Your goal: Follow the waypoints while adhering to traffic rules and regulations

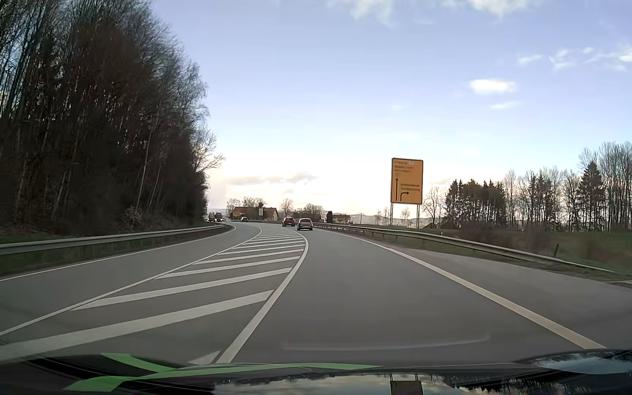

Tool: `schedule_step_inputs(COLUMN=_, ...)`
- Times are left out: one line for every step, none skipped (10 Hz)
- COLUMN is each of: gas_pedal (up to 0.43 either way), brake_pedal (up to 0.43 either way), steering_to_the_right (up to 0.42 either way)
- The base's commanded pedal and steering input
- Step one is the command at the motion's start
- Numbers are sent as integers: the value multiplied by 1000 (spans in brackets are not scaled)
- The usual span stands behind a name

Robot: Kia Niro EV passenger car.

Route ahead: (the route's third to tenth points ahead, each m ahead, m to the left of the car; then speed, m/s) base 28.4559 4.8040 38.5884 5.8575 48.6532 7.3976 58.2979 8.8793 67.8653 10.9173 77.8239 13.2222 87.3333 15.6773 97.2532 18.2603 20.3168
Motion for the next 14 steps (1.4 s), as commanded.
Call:
schedule_step_inputs(gas_pedal=98, brake_pedal=0, steering_to_the_right=-14)
schedule_step_inputs(gas_pedal=98, brake_pedal=0, steering_to_the_right=-15)
schedule_step_inputs(gas_pedal=98, brake_pedal=0, steering_to_the_right=-15)
schedule_step_inputs(gas_pedal=98, brake_pedal=0, steering_to_the_right=-15)
schedule_step_inputs(gas_pedal=98, brake_pedal=0, steering_to_the_right=-15)
schedule_step_inputs(gas_pedal=98, brake_pedal=0, steering_to_the_right=-16)
schedule_step_inputs(gas_pedal=98, brake_pedal=0, steering_to_the_right=-16)
schedule_step_inputs(gas_pedal=98, brake_pedal=0, steering_to_the_right=-17)
schedule_step_inputs(gas_pedal=98, brake_pedal=0, steering_to_the_right=-17)
schedule_step_inputs(gas_pedal=98, brake_pedal=0, steering_to_the_right=-17)
schedule_step_inputs(gas_pedal=98, brake_pedal=0, steering_to_the_right=-18)
schedule_step_inputs(gas_pedal=98, brake_pedal=0, steering_to_the_right=-18)
schedule_step_inputs(gas_pedal=98, brake_pedal=0, steering_to_the_right=-19)
schedule_step_inputs(gas_pedal=98, brake_pedal=0, steering_to_the_right=-19)
